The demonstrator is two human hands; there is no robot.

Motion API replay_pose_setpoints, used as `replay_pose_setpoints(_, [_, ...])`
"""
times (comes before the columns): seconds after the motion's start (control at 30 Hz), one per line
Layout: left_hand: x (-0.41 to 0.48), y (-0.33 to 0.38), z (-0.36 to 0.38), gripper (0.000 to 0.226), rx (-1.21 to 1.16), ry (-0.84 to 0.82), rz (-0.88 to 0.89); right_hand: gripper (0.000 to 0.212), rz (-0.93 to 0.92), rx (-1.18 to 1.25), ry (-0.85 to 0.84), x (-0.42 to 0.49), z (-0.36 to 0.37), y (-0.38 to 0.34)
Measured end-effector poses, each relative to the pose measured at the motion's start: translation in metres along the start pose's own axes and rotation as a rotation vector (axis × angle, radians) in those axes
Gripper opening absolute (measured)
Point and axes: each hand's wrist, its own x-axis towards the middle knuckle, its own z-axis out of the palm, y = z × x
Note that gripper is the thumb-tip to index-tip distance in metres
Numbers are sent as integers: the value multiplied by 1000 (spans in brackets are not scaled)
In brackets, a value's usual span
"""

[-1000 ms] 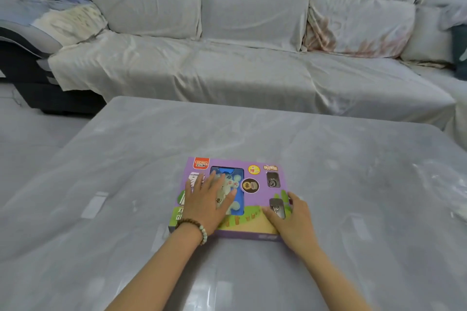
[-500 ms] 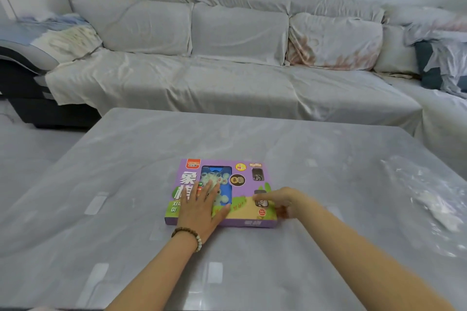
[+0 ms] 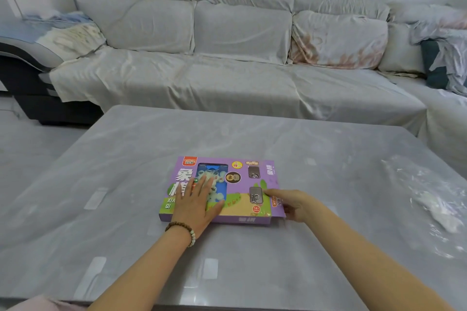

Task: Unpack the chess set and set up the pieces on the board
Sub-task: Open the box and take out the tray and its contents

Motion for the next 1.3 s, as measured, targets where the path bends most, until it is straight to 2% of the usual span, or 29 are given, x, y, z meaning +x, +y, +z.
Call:
replay_pose_setpoints(0.13, [5,25,1,117,-39,29,60,30,-6,163,-121,2,2,6])
replay_pose_setpoints(0.23, [6,49,7,98,-45,6,149,21,-24,211,-185,-1,2,8])
replay_pose_setpoints(0.3, [7,58,14,83,-32,-21,166,23,-58,172,-183,-3,-4,11])
replay_pose_setpoints(0.37, [8,61,21,91,-28,-29,161,31,-89,88,-140,-3,-13,15])
replay_pose_setpoints(0.47, [9,60,25,108,-8,-15,165,33,-152,-33,-28,-4,-37,25])
replay_pose_setpoints(0.57, [9,60,26,104,-4,-11,176,38,-258,-132,203,-4,-71,39])
replay_pose_setpoints(0.63, [9,60,27,103,8,-3,186,38,-267,-206,359,-7,-90,51])
replay_pose_setpoints(0.73, [10,62,28,101,20,12,202,43,-266,-558,505,-11,-100,64])
replay_pose_setpoints(0.8, [11,62,29,99,23,15,204,51,-376,-826,619,-11,-91,66])
replay_pose_setpoints(0.83, [11,62,29,98,26,14,206,55,-476,-895,624,-11,-81,64])
replay_pose_setpoints(0.9, [11,61,29,97,29,13,206,60,-653,-972,522,-8,-58,58])
replay_pose_setpoints(0.97, [11,61,29,97,30,13,205,78,-729,-1065,449,-6,-38,56])
replay_pose_setpoints(1.0, [11,61,29,98,27,13,203,84,-736,-1104,435,-6,-33,56])
replay_pose_setpoints(1.13, [10,61,28,102,20,15,199,67,-642,-1055,339,-3,-39,62])
replay_pose_setpoints(1.3, [9,62,27,104,11,5,198,63,-637,-1090,368,-5,-88,74])
